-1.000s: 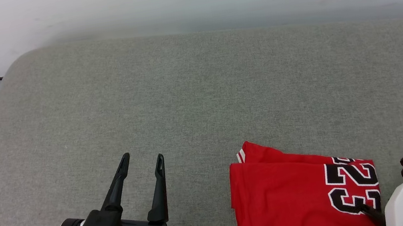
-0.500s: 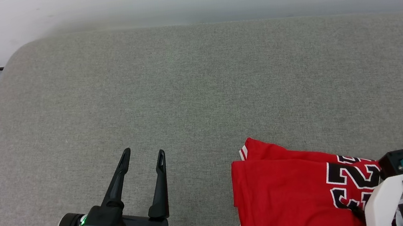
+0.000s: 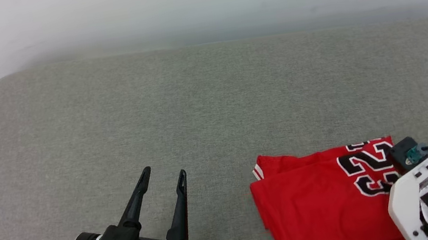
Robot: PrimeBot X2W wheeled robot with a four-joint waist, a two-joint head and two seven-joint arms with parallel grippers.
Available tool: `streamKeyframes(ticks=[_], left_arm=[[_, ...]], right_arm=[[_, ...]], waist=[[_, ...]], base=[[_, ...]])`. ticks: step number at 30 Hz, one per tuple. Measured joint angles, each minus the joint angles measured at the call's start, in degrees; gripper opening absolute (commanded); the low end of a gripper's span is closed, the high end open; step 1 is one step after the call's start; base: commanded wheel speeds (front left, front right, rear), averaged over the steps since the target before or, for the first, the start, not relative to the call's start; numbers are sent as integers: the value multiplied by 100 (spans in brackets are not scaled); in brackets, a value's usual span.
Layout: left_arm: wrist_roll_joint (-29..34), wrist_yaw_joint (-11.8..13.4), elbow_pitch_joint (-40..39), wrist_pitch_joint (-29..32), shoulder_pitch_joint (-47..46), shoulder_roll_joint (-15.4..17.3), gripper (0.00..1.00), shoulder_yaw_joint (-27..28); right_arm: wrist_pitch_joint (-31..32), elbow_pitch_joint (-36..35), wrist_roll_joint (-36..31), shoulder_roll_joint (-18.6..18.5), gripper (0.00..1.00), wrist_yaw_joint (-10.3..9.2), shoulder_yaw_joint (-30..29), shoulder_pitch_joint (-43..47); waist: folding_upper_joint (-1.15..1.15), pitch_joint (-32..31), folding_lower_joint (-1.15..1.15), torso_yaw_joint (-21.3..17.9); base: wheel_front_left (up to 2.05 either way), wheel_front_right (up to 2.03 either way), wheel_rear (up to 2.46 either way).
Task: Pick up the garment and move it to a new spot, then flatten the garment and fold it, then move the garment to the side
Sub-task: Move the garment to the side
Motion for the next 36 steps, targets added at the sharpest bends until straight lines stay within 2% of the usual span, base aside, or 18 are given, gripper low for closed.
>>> streamKeyframes(ticks=[5,11,18,25,30,36], left_arm=[[-2,0,-74,0,-21,55,100,-166],[47,0,-260,0,-276,227,100,-469],[271,-1,-738,0,-816,660,100,-691],[388,-1,-1170,0,-1254,1013,100,-993],[425,-1,-1379,0,-1380,1150,100,-1018],[463,-1,-1579,0,-1404,1239,100,-1090]], right_arm=[[59,-129,-105,-896,0,0,479,-576],[-99,53,-102,-1889,0,2,944,-1352],[-926,846,-261,-2686,0,1,878,-2377],[-1908,2218,-528,-2811,0,1,549,-3060],[-2382,3138,-746,-2730,0,1,159,-3329],[-2984,3863,-1020,-2459,0,1,-341,-3651]], waist=[[0,37,0,-376],[0,418,0,-804],[0,1178,1,-1286],[0,1947,2,-1714],[0,2356,2,-1882],[0,2634,2,-1926]], base=[[0,0,0],[0,0,0],[0,0,0],[0,0,0],[0,0,0],[0,0,0]])
